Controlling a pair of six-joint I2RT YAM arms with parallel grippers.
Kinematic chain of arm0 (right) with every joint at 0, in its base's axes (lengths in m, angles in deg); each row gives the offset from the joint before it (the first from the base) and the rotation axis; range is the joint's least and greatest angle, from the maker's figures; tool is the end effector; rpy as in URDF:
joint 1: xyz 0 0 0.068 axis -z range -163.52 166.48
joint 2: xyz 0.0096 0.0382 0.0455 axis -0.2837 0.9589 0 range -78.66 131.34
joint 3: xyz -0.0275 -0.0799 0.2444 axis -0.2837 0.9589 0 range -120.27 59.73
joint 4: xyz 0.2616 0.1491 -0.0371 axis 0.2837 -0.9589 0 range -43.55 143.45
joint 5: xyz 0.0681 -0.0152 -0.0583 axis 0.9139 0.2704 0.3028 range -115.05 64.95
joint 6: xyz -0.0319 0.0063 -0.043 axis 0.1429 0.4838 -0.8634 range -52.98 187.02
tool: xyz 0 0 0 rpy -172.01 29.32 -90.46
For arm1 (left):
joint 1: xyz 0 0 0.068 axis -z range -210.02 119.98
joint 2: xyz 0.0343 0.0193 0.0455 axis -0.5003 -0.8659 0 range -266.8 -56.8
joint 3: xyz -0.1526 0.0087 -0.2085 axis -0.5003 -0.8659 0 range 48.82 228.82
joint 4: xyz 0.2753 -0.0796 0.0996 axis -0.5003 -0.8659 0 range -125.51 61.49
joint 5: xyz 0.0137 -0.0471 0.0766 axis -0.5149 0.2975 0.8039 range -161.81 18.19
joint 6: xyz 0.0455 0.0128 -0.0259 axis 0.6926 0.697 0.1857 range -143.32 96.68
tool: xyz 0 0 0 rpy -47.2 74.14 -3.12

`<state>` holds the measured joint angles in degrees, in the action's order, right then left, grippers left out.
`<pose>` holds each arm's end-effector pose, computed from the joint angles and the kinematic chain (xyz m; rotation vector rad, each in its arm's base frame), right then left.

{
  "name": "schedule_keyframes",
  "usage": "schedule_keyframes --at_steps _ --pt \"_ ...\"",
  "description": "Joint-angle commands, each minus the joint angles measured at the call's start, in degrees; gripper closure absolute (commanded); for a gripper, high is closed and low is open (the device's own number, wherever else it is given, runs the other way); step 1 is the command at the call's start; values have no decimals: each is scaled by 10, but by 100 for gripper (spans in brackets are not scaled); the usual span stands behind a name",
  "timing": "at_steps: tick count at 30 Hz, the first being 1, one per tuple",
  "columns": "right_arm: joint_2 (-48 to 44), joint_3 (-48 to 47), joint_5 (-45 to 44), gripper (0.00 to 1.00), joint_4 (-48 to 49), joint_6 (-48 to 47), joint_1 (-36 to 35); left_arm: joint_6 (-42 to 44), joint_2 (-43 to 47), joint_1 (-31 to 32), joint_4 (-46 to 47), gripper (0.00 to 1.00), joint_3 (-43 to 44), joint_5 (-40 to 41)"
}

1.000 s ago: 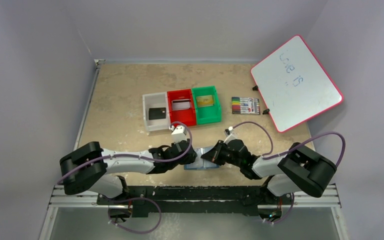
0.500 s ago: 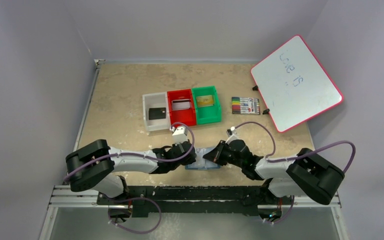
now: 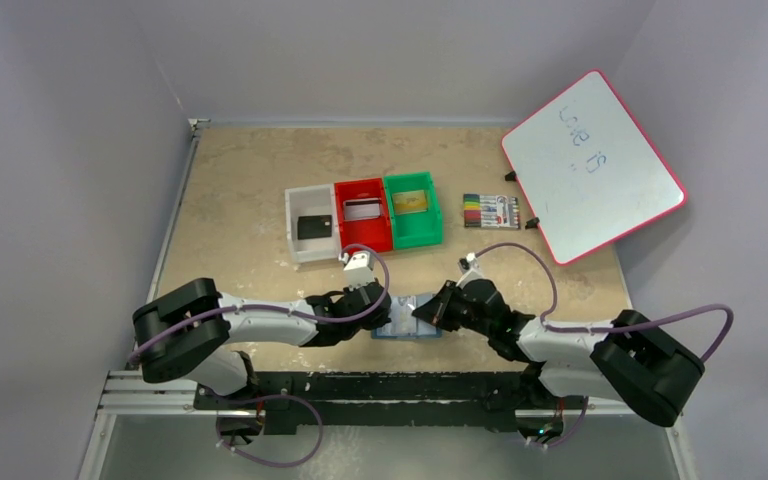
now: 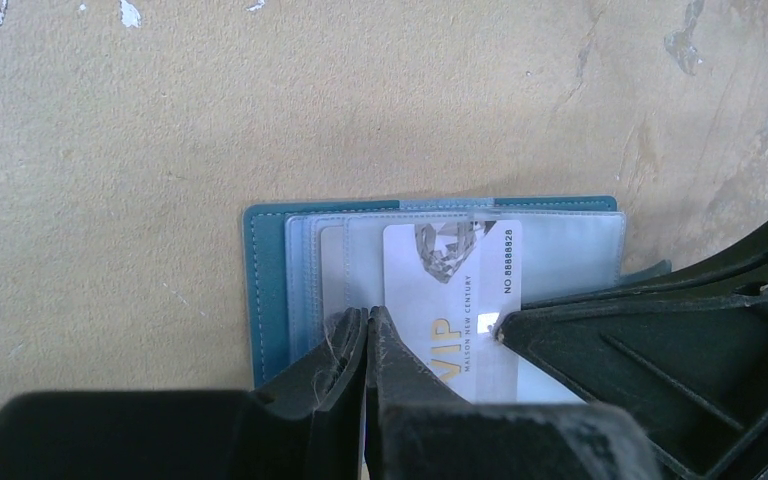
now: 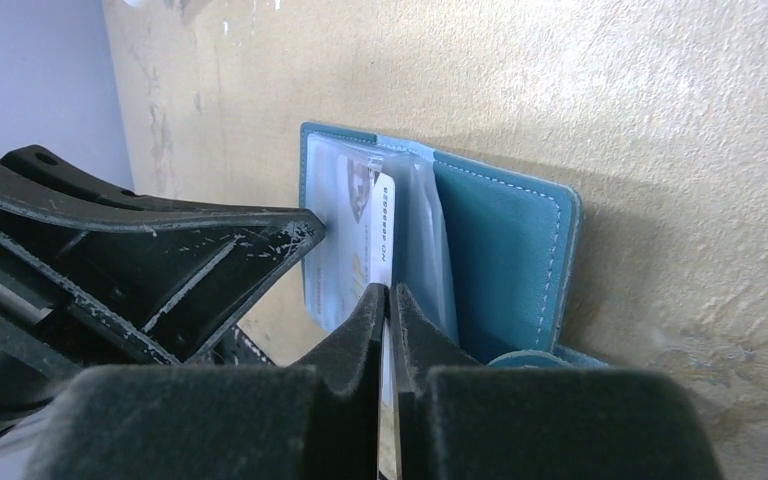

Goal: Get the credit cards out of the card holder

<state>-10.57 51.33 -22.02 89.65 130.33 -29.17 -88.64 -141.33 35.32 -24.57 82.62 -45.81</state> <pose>0.1562 0.1624 0.0816 0.3025 2.1980 1.2182 0.1387 -0.2649 0.0983 -0.2152 2.3582 -0.6214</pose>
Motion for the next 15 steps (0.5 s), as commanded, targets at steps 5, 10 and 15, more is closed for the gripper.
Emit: schedule_keyframes --at_steps 5,10,15 --pt "1 -21 22 90 7 -28 12 16 -17 4 -58 100 -2 -5" --pt "-8 -12 35 100 33 -12 19 17 -17 4 -61 100 -1 -3" --pt "-51 -17 -9 100 -45 -14 22 17 -14 5 -66 100 3 0"
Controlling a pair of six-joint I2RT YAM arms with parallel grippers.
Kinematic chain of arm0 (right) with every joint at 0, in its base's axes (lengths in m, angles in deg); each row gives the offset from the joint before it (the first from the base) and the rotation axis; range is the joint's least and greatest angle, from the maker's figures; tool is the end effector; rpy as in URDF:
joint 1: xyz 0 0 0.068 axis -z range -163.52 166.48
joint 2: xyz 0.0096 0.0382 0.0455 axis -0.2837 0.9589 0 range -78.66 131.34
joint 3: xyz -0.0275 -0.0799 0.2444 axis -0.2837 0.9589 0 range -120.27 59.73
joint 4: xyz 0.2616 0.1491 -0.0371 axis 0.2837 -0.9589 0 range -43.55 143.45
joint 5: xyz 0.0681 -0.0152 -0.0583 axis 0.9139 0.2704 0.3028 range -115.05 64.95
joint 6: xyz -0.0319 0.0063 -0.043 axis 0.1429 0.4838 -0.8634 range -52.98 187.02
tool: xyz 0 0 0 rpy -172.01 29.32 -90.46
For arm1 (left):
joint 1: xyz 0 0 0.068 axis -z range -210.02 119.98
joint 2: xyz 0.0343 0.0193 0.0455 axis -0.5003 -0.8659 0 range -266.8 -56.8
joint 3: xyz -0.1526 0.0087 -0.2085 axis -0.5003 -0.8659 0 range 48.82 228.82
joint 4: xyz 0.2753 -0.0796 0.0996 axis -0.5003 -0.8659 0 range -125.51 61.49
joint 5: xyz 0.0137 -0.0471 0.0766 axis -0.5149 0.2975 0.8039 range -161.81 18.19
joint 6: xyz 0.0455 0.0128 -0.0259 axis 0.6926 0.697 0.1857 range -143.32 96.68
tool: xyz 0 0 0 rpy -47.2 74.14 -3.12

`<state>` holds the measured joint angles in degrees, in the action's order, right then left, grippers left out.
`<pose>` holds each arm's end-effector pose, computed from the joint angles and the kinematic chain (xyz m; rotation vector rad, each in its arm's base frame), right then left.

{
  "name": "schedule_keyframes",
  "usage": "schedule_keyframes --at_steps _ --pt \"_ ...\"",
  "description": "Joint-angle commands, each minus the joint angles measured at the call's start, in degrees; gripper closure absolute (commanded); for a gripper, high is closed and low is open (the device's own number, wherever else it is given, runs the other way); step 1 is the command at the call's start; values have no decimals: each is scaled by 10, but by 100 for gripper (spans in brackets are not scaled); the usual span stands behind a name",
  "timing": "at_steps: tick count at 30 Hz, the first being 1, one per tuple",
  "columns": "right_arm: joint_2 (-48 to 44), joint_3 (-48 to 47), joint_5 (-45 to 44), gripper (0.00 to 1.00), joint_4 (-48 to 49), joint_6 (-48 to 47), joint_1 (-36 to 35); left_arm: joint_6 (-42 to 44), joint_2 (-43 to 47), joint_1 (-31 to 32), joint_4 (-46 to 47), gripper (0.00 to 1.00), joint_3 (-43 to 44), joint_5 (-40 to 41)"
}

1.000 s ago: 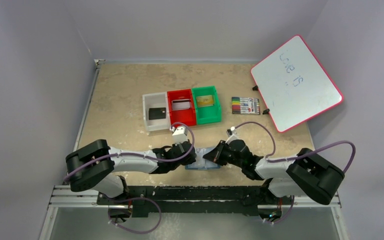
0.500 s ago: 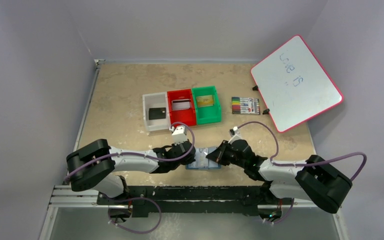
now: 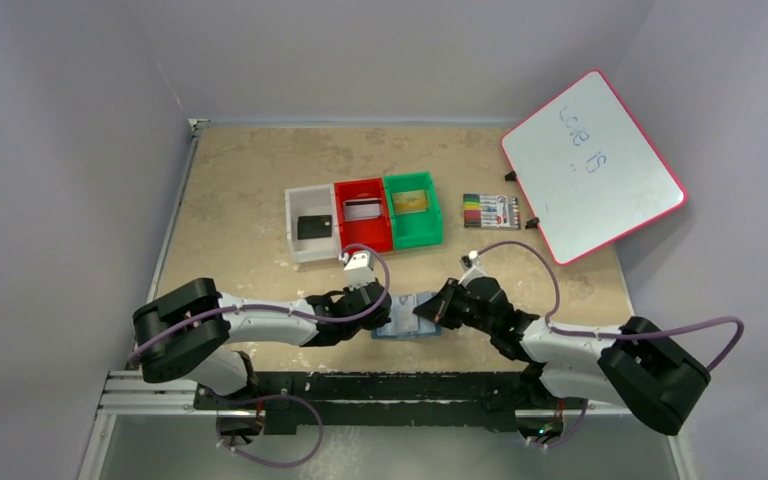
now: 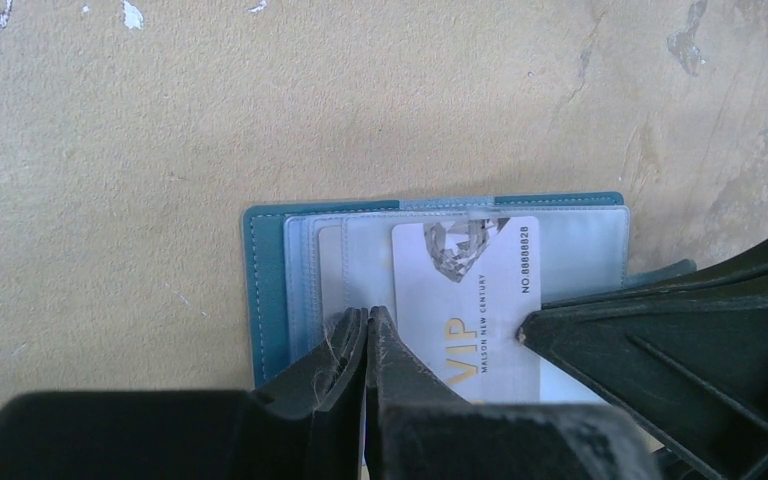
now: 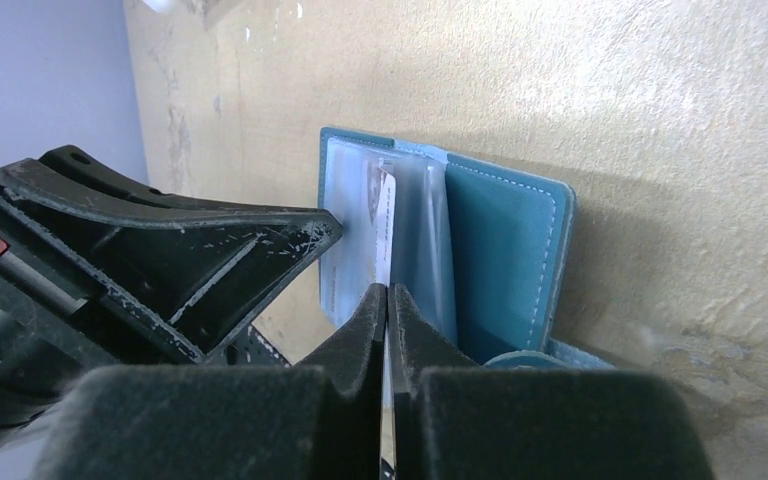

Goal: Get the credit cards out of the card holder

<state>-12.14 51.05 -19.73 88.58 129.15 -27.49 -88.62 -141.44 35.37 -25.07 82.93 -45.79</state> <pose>0.1608 0.1596 0.0869 0.2807 2.1885 1.2347 0.1388 -0.2656 0.0988 -0.2125 2.3615 -0.6158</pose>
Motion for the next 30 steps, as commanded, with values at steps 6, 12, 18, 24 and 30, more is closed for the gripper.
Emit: schedule_keyframes --at_steps 6,12,18,24,30 --pt "-68 -17 -36 100 -76 -26 10 18 -14 4 -62 100 2 2" --pt "-64 -16 -6 96 -56 -39 17 19 -12 4 -65 100 3 1" --pt "-17 -18 29 91 18 -22 18 34 -15 4 -60 100 10 -9" --pt "16 -7 37 80 90 9 18 37 -24 9 -67 100 17 -11" --pt "32 -13 41 84 107 11 19 34 -24 9 -71 100 16 -8"
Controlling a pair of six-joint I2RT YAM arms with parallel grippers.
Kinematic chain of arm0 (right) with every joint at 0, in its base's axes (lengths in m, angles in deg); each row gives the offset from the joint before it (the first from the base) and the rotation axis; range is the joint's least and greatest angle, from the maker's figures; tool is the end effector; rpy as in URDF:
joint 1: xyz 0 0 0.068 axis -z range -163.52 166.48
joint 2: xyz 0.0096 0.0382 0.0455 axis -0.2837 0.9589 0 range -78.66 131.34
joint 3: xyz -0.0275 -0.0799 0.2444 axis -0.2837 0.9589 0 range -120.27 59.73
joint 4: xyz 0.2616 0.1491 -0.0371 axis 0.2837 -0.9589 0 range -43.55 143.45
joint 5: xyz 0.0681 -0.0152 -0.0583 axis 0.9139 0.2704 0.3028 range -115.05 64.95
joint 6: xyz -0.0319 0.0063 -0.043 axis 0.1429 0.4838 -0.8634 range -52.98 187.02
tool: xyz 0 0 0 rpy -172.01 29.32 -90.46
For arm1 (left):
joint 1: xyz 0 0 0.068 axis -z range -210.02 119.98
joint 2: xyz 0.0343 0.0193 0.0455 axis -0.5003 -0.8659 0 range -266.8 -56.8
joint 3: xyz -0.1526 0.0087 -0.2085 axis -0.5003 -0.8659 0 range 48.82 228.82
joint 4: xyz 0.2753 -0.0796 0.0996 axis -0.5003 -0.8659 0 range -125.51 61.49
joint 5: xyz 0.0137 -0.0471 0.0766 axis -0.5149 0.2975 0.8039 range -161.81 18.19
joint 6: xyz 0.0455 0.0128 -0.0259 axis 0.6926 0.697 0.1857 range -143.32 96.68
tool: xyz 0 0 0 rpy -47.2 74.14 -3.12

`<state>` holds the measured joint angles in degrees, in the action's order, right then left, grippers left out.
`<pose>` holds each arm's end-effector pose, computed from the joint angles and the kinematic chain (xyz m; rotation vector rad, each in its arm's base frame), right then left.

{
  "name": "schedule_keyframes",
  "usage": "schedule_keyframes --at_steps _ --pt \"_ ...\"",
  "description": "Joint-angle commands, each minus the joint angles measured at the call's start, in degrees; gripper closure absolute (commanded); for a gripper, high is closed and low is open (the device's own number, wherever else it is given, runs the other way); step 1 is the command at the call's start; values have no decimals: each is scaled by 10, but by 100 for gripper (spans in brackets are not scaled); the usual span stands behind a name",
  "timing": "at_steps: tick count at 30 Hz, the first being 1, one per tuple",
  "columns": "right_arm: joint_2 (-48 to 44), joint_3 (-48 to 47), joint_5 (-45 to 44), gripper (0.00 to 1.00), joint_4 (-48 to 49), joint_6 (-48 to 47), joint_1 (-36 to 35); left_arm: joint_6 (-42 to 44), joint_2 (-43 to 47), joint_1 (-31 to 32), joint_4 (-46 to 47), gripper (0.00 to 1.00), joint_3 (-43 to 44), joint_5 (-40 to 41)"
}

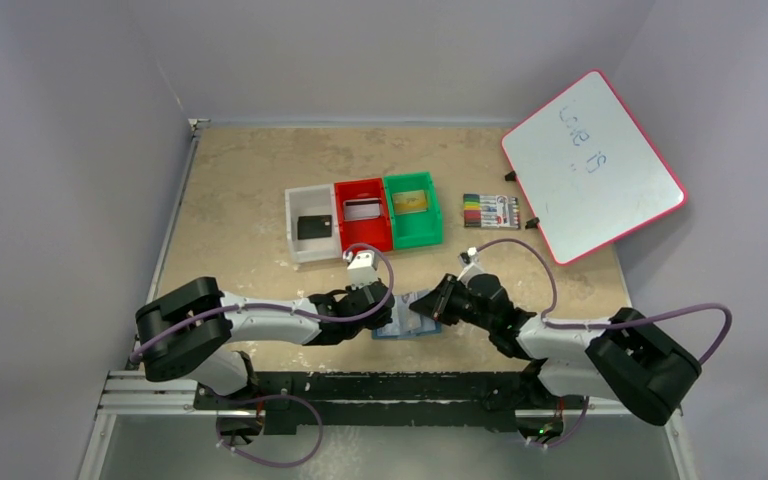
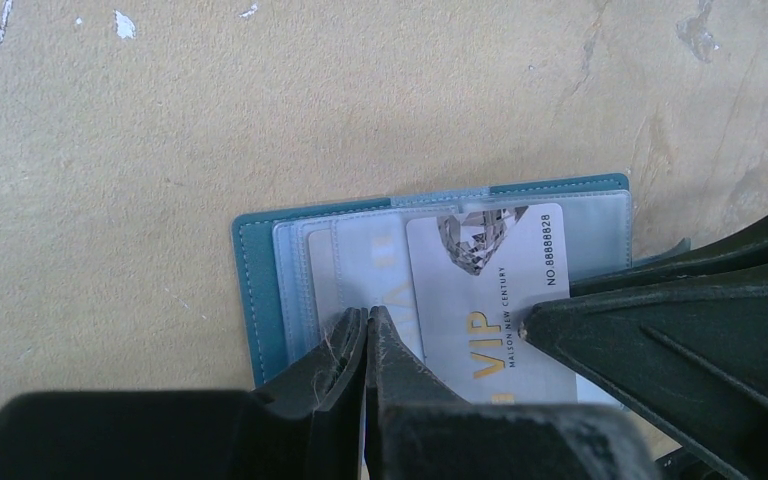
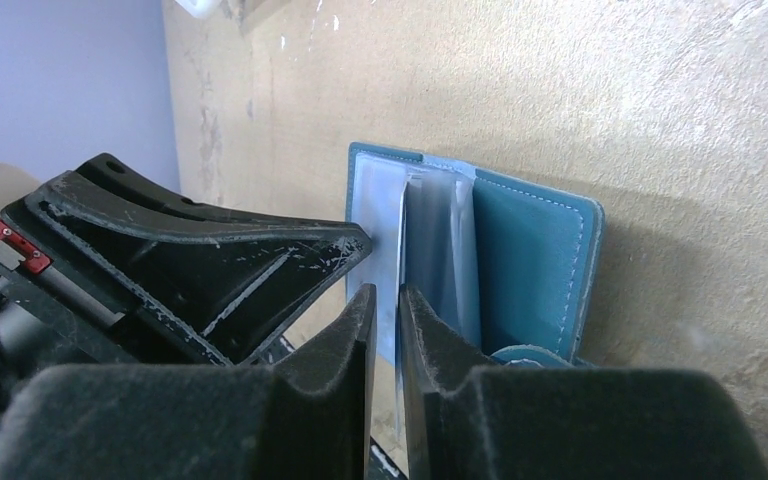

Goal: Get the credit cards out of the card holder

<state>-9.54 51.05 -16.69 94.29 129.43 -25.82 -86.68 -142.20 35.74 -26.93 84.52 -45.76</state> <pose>0.1659 0.1580 0.0877 0.2673 2.1453 1.3024 0.1390 -0.2707 0.1012 -0.1600 2.3727 -0.5831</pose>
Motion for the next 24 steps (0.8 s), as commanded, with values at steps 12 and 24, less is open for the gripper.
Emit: schedule_keyframes --at_steps 12,24 --pt "29 -21 31 84 33 -15 2 14 -15 5 -54 100 1 -5" --pt "-15 -28 -5 100 -46 -43 2 11 -3 5 -70 100 1 5"
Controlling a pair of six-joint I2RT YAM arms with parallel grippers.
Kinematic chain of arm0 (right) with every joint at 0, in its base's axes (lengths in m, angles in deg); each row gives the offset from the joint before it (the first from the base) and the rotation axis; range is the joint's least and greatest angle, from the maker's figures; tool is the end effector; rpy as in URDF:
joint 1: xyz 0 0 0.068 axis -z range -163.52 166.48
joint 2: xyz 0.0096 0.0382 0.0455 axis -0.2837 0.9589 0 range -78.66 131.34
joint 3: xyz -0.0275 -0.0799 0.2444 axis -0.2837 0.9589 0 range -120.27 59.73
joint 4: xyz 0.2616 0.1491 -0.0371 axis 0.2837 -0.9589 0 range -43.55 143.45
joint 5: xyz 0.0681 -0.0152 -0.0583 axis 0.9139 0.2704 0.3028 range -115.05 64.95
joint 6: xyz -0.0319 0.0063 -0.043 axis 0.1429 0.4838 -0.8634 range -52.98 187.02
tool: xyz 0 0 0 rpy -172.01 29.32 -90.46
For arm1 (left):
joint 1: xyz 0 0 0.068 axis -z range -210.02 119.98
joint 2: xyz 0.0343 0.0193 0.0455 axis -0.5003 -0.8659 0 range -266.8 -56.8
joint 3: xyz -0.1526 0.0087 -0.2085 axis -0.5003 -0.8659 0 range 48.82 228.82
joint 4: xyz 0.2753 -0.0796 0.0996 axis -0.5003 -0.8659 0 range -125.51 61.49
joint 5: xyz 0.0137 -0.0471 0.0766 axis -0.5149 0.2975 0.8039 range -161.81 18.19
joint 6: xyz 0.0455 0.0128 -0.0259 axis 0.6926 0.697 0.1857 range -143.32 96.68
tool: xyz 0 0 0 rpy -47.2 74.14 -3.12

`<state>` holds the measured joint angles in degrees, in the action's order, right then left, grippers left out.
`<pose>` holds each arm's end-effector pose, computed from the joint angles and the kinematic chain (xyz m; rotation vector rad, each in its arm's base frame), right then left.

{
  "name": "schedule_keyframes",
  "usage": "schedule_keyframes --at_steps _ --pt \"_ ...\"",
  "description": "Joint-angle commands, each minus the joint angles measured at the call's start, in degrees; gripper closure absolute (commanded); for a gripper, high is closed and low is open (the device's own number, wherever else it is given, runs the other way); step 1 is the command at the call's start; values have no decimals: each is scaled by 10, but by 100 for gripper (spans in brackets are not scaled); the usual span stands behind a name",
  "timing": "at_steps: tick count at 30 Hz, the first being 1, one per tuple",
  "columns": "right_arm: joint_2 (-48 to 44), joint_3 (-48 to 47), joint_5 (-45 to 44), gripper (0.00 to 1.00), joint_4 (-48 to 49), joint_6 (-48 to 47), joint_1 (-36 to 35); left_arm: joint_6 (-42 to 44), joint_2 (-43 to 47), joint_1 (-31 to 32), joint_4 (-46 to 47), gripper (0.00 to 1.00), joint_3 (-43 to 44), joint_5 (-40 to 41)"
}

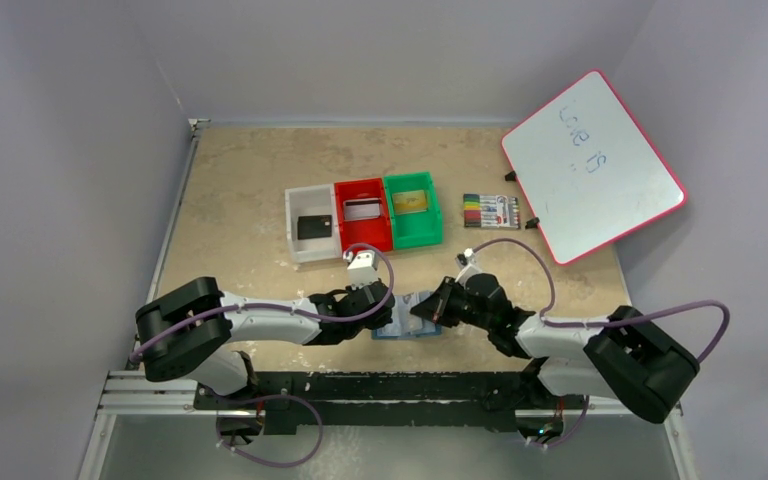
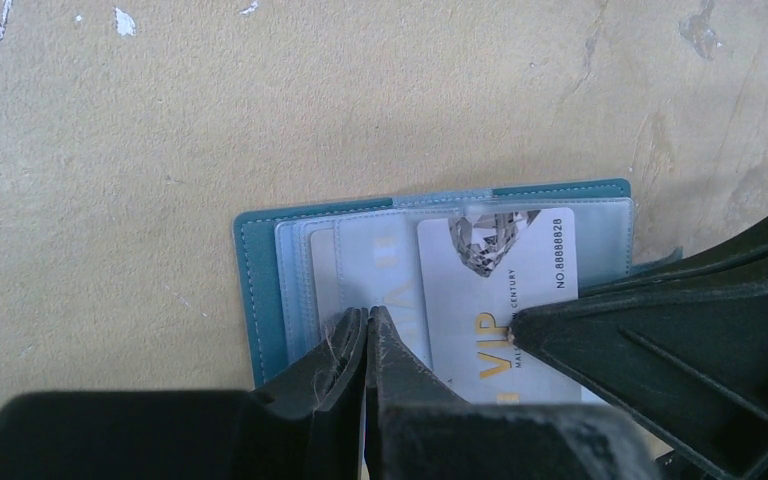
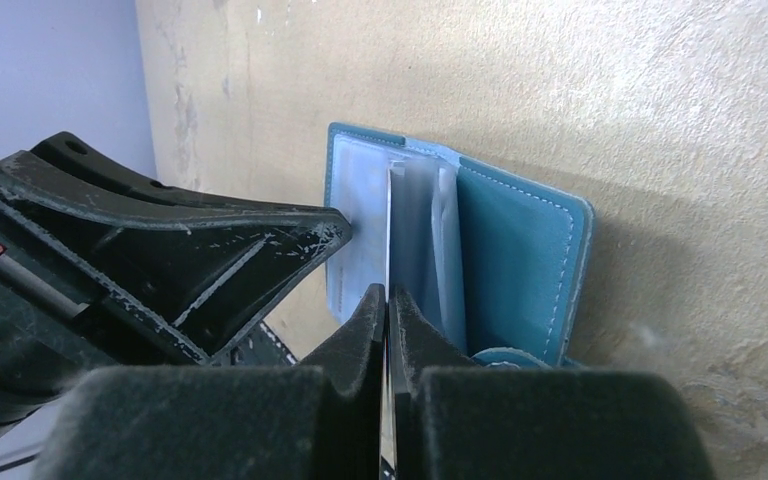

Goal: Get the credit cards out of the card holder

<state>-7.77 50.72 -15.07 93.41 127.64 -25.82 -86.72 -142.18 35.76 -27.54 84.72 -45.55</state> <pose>0.1652 0.1586 0.0814 0.2222 2.1936 1.2828 0.1390 -0.2707 0.1016 -0.1601 2.3744 -0.5737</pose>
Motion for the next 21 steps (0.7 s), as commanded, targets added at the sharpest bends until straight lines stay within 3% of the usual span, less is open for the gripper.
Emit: schedule_keyframes --at_steps 1,11,21 --pt "-44 -28 -32 100 -57 -29 2 11 -3 5 -65 100 -1 4" --pt "-178 -28 -117 100 -199 -51 2 8 2 6 -56 100 -5 6" --pt "-339 24 -110 100 -101 -106 2 7 41 6 -26 98 -10 -3"
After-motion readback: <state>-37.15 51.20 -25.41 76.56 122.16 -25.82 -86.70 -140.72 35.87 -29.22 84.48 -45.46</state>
